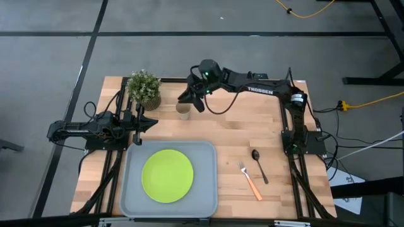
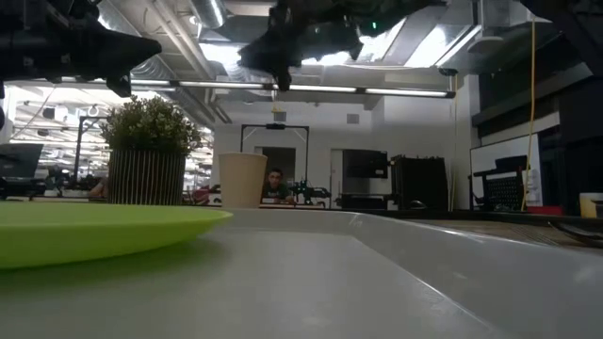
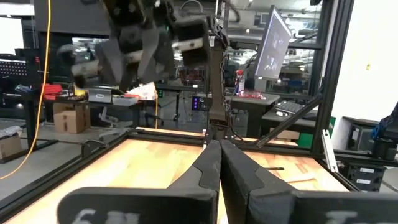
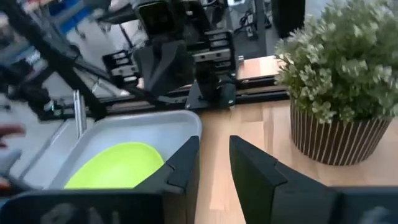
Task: Pick and place plate/cup/fork/spoon on tray
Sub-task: Put the light brown cup on the serving tray
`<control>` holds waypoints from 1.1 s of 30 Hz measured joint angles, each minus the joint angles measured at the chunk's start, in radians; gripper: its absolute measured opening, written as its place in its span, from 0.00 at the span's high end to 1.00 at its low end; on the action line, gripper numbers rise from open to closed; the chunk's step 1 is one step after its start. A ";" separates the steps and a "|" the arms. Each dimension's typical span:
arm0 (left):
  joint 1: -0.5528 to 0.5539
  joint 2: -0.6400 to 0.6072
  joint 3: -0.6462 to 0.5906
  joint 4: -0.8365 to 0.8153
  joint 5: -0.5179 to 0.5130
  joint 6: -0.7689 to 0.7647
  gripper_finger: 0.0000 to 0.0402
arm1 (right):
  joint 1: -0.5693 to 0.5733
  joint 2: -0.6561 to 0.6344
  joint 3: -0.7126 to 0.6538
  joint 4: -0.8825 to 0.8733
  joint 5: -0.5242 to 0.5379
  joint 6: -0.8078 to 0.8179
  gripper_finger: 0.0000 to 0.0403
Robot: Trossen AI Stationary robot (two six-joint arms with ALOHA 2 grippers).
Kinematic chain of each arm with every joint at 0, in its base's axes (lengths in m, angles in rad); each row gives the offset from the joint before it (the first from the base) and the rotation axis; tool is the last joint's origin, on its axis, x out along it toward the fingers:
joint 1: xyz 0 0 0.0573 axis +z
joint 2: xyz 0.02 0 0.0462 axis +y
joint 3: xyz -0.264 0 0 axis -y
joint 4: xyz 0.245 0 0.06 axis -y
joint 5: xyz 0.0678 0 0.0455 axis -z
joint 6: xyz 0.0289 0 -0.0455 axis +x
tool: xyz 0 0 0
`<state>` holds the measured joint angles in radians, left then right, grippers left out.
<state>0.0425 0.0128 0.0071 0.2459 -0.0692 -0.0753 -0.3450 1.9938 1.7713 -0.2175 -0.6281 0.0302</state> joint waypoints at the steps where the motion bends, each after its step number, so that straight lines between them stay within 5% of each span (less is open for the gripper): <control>1: 0.000 0.000 0.000 0.000 0.000 0.000 1.00 | 0.000 0.000 0.043 -0.061 0.002 -0.030 0.77; 9: 0.000 0.000 0.000 0.000 0.000 0.000 1.00 | 0.031 -0.002 0.365 -0.443 0.346 -0.291 0.77; 16: 0.000 0.000 0.000 0.000 0.000 0.000 1.00 | 0.036 0.031 0.393 -0.461 0.719 -0.379 0.77; 24: 0.000 0.000 0.000 -0.016 0.000 0.025 1.00 | 0.024 0.244 0.387 -0.617 0.654 -0.374 0.77; 33: 0.001 0.000 0.000 -0.056 -0.028 0.047 1.00 | 0.100 0.279 0.451 -0.651 0.672 -0.404 0.77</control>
<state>0.0433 0.0129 0.0074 0.1900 -0.0977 -0.0281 -0.2450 2.2732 2.2222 -0.8686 0.0443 -0.3742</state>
